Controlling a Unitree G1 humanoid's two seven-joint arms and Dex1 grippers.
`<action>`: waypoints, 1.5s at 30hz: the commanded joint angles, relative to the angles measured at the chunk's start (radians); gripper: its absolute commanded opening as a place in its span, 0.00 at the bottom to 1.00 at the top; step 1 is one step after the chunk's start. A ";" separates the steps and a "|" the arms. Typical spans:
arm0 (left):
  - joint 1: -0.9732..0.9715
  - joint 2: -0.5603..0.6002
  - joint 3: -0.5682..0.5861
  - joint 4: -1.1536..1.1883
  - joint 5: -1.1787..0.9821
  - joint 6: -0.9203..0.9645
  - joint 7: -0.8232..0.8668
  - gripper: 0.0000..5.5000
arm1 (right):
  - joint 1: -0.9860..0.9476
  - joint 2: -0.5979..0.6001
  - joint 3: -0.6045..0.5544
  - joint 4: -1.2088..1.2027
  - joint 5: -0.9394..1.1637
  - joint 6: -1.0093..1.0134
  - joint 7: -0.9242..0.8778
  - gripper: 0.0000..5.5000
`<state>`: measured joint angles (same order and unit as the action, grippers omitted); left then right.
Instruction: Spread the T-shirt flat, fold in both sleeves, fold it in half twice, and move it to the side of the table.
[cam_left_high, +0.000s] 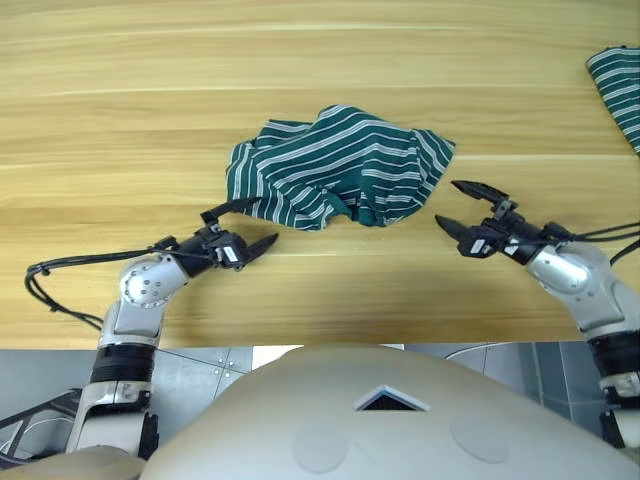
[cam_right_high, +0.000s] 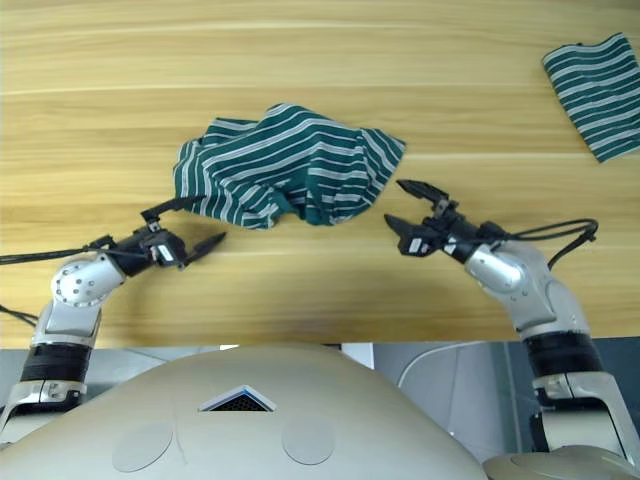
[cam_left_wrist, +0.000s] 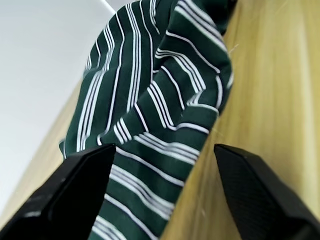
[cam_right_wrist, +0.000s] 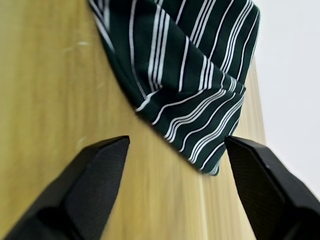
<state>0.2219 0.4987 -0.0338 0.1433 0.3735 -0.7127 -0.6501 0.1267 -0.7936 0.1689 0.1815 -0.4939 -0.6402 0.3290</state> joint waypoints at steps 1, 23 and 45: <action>-0.028 0.012 -0.076 0.007 0.142 0.038 0.079 0.67 | -0.046 0.025 0.052 0.076 -0.065 0.009 -0.013 0.64; -0.098 0.120 -0.247 -0.069 0.309 0.140 0.218 0.67 | -0.084 0.021 0.092 0.109 -0.069 -0.014 -0.050 0.64; -0.071 0.220 -0.332 -0.044 0.250 0.161 0.212 0.54 | -0.097 0.025 0.107 0.135 -0.068 -0.031 -0.071 0.64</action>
<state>0.1287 0.7160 -0.3265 0.0362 0.5608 -0.5972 -0.4031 0.0210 -0.7717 0.2472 0.2908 -0.5356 -0.6817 0.2378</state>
